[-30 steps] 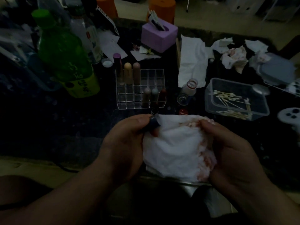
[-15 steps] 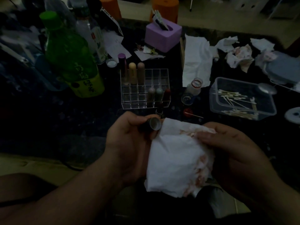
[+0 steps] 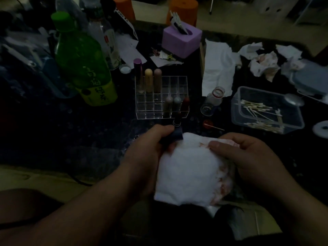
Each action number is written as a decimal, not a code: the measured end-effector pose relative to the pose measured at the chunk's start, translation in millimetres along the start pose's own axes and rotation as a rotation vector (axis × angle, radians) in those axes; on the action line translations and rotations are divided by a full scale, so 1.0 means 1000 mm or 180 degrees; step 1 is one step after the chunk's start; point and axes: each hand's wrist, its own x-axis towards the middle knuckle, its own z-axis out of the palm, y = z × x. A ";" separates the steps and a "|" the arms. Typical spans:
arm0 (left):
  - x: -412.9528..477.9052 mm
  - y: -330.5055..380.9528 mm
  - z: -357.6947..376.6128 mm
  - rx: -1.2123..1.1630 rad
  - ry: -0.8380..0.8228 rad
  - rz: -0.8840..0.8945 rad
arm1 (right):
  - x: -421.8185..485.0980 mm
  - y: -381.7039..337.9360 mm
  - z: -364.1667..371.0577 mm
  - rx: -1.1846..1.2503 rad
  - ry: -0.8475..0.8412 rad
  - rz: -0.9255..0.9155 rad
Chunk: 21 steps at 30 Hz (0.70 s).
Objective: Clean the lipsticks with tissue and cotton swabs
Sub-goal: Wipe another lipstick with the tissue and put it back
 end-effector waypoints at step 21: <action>0.012 0.003 -0.022 0.3339 0.0032 0.0692 | 0.063 0.014 -0.050 -0.3069 0.1080 0.0024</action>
